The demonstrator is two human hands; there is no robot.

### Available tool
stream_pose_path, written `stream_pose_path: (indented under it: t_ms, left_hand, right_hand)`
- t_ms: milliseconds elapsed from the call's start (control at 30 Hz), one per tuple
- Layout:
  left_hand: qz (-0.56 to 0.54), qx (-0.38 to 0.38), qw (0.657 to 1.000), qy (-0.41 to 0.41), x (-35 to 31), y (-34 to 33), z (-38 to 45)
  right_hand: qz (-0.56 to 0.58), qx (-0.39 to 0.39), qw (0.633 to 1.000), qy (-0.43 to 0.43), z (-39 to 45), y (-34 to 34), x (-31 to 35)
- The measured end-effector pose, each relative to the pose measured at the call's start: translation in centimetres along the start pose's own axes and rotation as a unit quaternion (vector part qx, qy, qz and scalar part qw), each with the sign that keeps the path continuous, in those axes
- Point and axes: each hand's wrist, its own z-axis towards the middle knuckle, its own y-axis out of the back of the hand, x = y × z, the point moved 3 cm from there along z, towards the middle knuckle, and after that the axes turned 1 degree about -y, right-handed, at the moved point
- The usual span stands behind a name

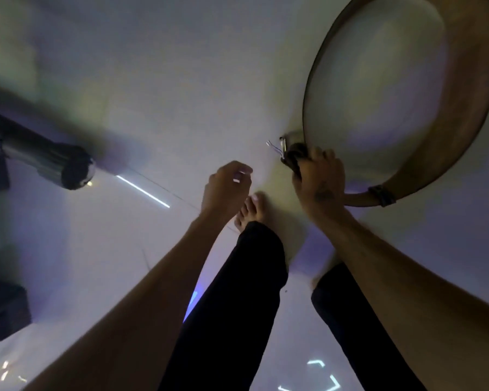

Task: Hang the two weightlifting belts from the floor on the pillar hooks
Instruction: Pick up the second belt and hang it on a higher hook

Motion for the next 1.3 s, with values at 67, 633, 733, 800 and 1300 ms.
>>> stream_pose_path:
  t_ms: [67, 633, 733, 800, 1300]
  left_hand:
    - [-0.024, 0.023, 0.999, -0.002, -0.1, 0.4, -1.4]
    - [-0.129, -0.009, 0.911, -0.391, -30.9, 16.1, -44.1]
    - [-0.132, -0.037, 0.874, -0.466, -34.6, 19.9, -50.7]
    - [-0.149, -0.056, 0.843, -0.514, -36.7, 22.5, -55.1]
    - [-0.243, -0.09, 0.632, -0.73, -46.4, 32.3, -89.1]
  right_hand:
    - [0.036, -0.031, 0.999, -0.001, -0.7, 2.4, -0.2]
    - [0.413, -0.178, 0.893, -0.024, -27.9, 52.2, -2.9]
    - [0.456, -0.208, 0.865, 0.028, -31.9, 59.0, -1.5]
    - [0.486, -0.236, 0.838, 0.069, -34.9, 63.2, 0.1]
    - [0.488, -0.399, 0.745, 0.219, -63.9, 91.1, 4.0]
